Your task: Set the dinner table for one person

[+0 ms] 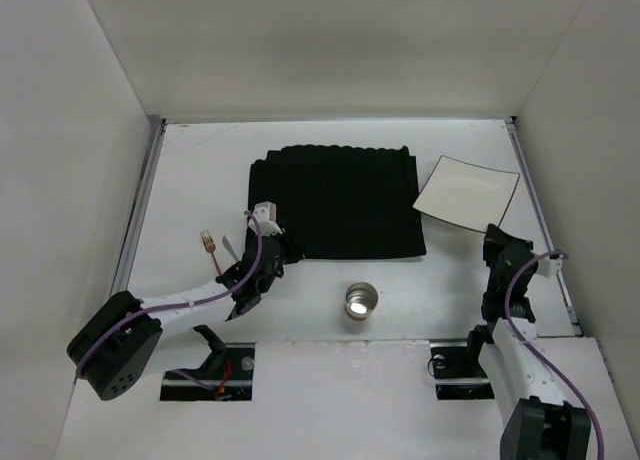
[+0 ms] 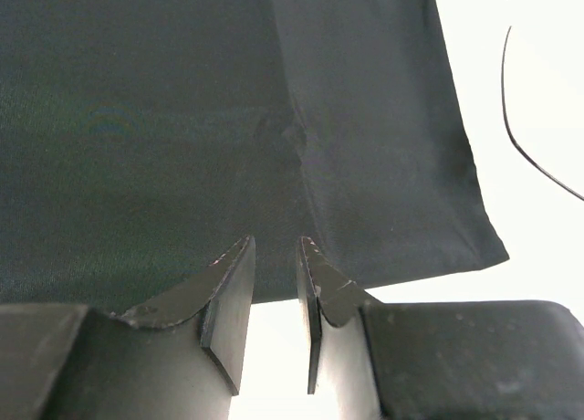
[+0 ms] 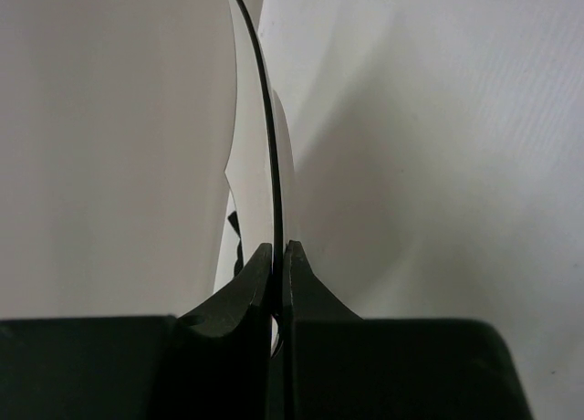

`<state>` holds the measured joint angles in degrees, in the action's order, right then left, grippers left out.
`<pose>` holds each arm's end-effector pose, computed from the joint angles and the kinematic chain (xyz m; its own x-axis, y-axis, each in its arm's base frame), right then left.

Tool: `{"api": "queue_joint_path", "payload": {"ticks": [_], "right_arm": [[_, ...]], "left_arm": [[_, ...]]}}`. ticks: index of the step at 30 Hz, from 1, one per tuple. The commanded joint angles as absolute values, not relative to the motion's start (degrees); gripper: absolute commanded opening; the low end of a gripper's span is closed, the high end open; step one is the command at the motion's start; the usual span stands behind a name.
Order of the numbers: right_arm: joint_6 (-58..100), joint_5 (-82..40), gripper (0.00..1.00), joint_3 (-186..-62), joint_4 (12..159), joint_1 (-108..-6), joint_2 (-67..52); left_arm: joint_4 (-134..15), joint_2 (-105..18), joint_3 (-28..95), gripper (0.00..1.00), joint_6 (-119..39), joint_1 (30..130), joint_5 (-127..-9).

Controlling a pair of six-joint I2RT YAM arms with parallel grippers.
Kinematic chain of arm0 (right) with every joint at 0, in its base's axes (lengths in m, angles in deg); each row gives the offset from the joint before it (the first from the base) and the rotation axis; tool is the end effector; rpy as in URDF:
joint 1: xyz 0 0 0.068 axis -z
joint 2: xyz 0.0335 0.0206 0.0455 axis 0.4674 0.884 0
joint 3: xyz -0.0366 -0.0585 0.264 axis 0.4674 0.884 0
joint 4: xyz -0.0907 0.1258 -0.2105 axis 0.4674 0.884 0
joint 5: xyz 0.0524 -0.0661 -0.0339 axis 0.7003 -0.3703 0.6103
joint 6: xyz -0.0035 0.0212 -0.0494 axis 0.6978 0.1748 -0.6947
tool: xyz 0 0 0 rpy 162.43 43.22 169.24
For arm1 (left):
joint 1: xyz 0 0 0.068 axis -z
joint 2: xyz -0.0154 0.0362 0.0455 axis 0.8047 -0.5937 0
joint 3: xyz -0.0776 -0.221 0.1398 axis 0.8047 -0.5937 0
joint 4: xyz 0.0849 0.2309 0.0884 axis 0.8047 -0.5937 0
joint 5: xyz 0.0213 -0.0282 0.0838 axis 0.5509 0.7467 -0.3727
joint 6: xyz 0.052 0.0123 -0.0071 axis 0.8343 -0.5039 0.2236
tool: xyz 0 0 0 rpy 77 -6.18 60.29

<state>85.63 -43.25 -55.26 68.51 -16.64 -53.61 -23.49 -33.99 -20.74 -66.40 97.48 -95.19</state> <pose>0.1500 -0.0389 0.1801 0.3418 0.8680 -0.3601 0.3302 0.2478 0.9108 0.1717 -0.1490 0.1940 -0.3578 -0.4552 -0.8153 0.2578 0.7910 -0.5548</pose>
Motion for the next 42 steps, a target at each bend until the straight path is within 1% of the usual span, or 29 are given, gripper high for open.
{"api": "queue_joint_path", "payload": {"ticks": [1, 6, 10, 14, 19, 23, 27, 31, 37, 42], "right_arm": [[91.3, -43.5, 0.00, -62.3, 53.8, -22.3, -54.2], [93.0, -48.9, 0.00, -65.0, 50.7, -31.3, -53.0], [93.7, -54.1, 0.00, -66.6, 46.3, -40.7, -48.4], [93.4, -60.9, 0.00, -69.0, 40.1, -50.7, -39.3], [93.6, -64.1, 0.00, -73.9, 28.3, -58.5, -25.1], [94.0, -66.2, 0.00, -77.6, 21.6, -63.0, -16.0], [96.1, -67.0, 0.00, -79.9, 17.5, -65.7, -9.4], [96.9, -69.2, 0.00, -81.1, 16.3, -67.8, -5.1], [101.9, -68.3, 0.00, -82.7, 14.0, -69.2, 2.7], [103.6, -68.0, 0.00, -82.6, 13.5, -69.6, 5.8]], "left_arm": [[-20.1, -33.2, -21.0, 0.23, -66.6, 97.0, -95.4], [-20.3, -32.5, -21.2, 0.23, -66.6, 96.9, -95.4], [-20.3, -32.4, -21.2, 0.23, -66.6, 96.8, -95.4], [-20.4, -31.3, -21.5, 0.23, -67.4, 96.4, -95.2], [-20.8, -28.1, -22.6, 0.22, -67.1, 95.2, -96.0], [-22.2, -23.1, -24.1, 0.22, -66.7, 92.1, -96.5], [-24.3, -20.1, -24.9, 0.22, -67.1, 88.5, -96.1], [-24.4, -20.1, -25.0, 0.22, -67.5, 87.5, -95.6], [-24.4, -20.7, -24.9, 0.22, -67.5, 87.3, -95.5], [-24.2, -21.5, -24.9, 0.22, -67.5, 87.2, -95.5]]}}
